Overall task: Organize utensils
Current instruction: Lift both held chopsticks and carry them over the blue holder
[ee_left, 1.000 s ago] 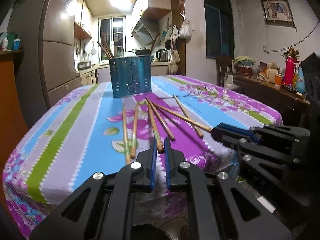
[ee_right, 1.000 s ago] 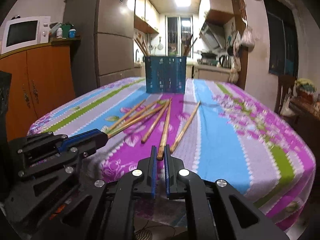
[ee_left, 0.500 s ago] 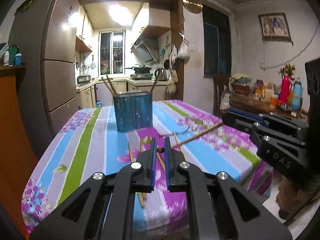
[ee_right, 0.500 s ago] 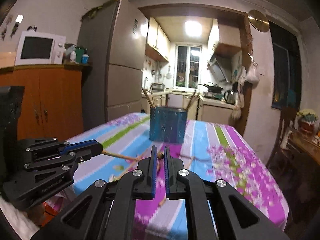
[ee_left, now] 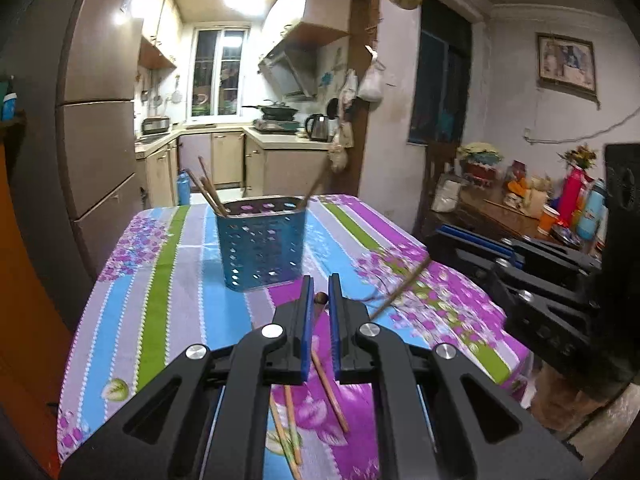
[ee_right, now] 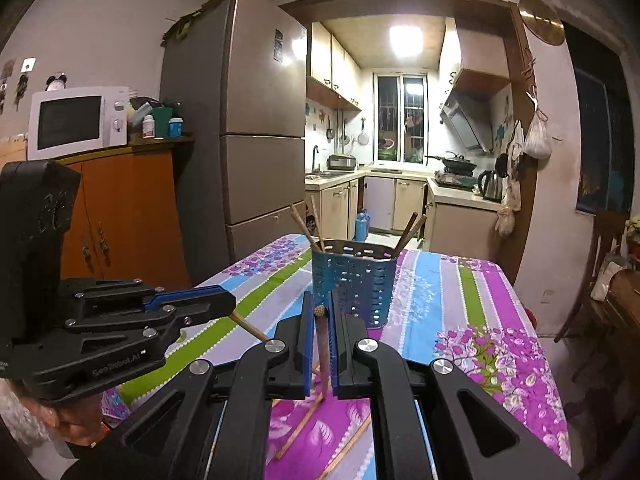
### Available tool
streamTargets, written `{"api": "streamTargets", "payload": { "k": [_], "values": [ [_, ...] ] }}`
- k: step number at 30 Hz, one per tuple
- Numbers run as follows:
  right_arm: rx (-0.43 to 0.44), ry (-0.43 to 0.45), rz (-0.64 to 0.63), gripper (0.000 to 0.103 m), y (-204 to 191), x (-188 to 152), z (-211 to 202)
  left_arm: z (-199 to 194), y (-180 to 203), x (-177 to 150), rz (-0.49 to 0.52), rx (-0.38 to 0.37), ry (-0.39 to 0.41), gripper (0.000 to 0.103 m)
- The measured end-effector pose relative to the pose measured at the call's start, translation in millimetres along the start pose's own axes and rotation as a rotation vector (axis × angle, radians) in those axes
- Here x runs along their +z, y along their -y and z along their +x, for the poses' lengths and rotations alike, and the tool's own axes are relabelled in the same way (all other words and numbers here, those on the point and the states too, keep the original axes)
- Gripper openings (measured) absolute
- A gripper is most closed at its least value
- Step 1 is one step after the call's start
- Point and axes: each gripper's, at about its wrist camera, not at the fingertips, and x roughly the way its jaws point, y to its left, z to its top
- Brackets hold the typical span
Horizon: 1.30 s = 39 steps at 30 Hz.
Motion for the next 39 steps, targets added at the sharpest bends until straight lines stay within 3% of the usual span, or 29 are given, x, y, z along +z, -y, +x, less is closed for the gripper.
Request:
{"api": "streamTargets", "payload": {
  "k": [19,33,39],
  "values": [
    [0.022,-0.033,0.037,0.008,15.4,41.3,14.9,12.6,-10.4,41.2,-0.026,-0.038,-0.026,0.006],
    [0.037,-0.077,0.073,0.008,27.1,64.8,24.4,15.9,-13.4,68.8,0.0,-0.02,0.012,0.006],
    [0.026,-0.069,0.069,0.008,32.4,87.0,30.5,20.4,-20.6,96.4,0.019,0.002,0.045,0.006]
  ]
}}
